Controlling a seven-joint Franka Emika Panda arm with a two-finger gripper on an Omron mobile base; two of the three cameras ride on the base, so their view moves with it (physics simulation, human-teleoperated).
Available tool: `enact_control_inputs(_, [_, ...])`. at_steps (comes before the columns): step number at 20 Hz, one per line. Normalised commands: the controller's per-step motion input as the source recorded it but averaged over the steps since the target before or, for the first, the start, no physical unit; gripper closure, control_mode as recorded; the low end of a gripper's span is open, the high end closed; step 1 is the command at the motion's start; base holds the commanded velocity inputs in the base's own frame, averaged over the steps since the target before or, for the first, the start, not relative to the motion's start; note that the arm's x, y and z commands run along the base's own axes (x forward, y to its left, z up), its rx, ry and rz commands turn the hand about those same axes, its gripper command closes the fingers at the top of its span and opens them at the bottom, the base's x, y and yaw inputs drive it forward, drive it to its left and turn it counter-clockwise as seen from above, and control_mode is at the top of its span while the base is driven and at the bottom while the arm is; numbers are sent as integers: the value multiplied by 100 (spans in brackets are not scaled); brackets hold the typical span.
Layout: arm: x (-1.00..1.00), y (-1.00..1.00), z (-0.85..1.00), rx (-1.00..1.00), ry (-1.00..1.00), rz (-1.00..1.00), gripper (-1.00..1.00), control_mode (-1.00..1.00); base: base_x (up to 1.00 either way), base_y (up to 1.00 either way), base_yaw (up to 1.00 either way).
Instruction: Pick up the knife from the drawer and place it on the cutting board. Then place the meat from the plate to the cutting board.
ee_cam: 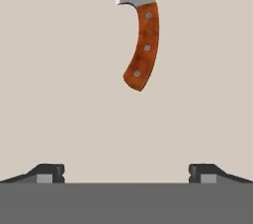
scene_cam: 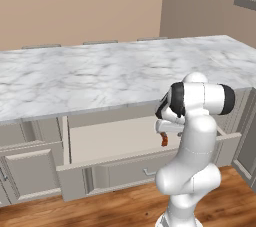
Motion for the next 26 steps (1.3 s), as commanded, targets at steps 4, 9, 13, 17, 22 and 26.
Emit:
enact_control_inputs(4, [19,0,-21,0,-16,-4,-100,-100,0,0,0])
enact_control_inputs(9, [18,0,-36,0,-5,-3,-100,-100,0,0,0])
enact_control_inputs(13, [34,-2,-27,0,-2,-1,-100,-100,0,0,0])
enact_control_inputs(17, [42,-6,-22,0,0,-1,-100,-100,0,0,0])
enact_control_inputs(22, [32,-25,-33,0,-1,0,-100,-100,0,0,0])
enact_control_inputs(26, [30,-25,-33,0,-1,0,-100,-100,0,0,0])
